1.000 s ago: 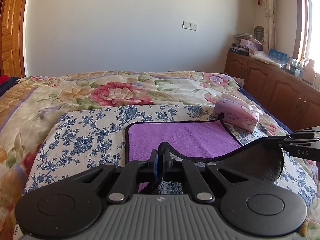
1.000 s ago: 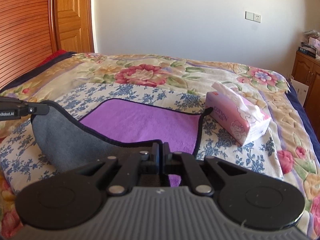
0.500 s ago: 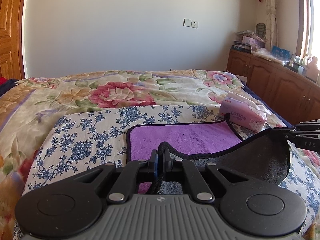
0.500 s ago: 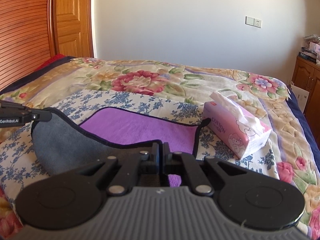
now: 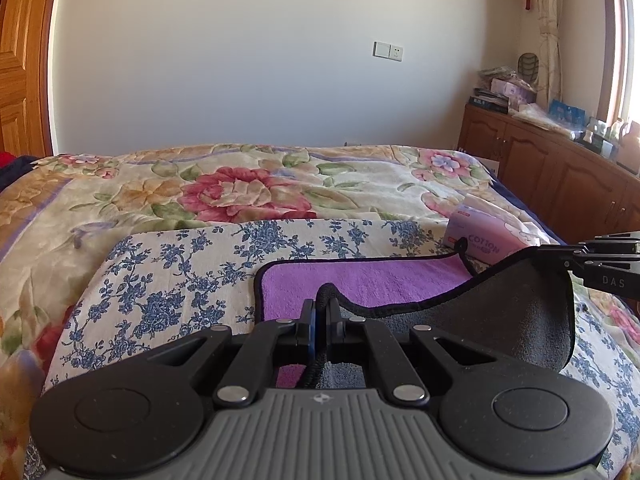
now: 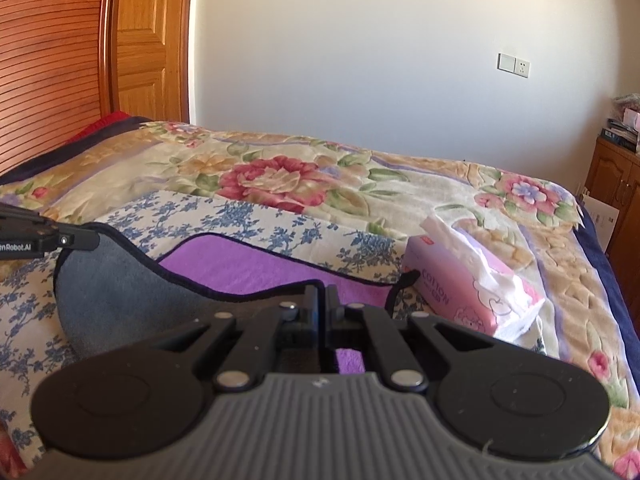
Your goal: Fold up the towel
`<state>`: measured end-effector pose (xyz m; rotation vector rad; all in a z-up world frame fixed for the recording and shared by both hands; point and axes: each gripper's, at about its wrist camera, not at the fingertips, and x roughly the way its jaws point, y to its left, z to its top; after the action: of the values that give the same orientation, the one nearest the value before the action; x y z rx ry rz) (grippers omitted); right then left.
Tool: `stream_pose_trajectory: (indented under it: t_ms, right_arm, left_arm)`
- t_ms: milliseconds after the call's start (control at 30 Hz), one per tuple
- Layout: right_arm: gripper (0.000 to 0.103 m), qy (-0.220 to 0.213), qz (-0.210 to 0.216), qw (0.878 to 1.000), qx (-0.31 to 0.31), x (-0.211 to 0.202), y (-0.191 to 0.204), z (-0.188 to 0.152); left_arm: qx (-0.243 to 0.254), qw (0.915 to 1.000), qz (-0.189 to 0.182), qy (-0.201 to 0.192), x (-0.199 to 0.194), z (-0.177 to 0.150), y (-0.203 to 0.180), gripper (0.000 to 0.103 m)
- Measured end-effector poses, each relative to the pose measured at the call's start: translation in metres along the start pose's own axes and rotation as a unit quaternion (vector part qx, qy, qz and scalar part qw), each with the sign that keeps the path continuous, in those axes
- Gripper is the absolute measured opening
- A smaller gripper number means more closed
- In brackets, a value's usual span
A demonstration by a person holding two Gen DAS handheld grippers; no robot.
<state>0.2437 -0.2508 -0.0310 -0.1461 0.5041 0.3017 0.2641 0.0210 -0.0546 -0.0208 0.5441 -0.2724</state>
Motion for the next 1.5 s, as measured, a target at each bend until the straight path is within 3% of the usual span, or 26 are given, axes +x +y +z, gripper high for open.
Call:
stream_pose_trajectory:
  t_ms: [1500]
  right_arm:
    - [0.003, -0.039, -0.043, 0.998, -0.007, 0.067, -0.031, 0.02]
  left_arm:
    - [0.022, 0.9984, 0.033, -0.04, 0.083, 0.037, 0.004, 0.005]
